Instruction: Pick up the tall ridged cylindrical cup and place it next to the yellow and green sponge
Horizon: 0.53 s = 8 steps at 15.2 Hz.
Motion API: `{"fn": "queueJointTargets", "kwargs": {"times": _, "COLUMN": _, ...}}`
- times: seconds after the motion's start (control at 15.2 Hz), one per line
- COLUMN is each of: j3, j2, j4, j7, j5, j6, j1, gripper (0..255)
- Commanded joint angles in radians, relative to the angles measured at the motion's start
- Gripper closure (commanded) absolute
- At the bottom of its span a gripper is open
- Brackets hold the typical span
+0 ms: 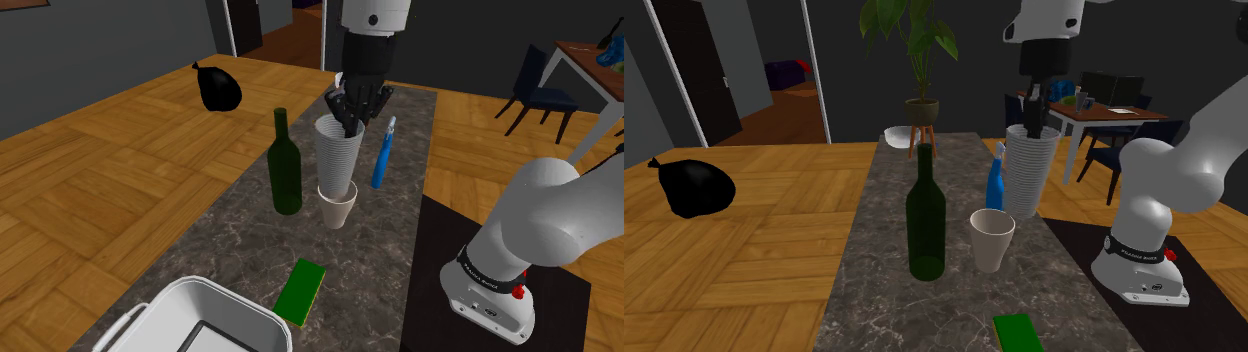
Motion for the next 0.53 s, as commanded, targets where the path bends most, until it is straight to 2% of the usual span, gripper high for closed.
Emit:
{"fn": "queueJointTargets", "kwargs": {"times": 0.0, "j3": 0.024, "j2": -0.053, "j4": -0.026, "j7": 0.038, "j5": 0.026, "j6": -0.019, "j1": 0.021, "gripper": 255}}
{"fn": "queueJointTargets", "kwargs": {"times": 0.46, "j3": 0.117, "j2": -0.189, "j4": -0.077, "j7": 0.171, "j5": 0.121, "j6": -0.073, "j1": 0.091, "gripper": 255}}
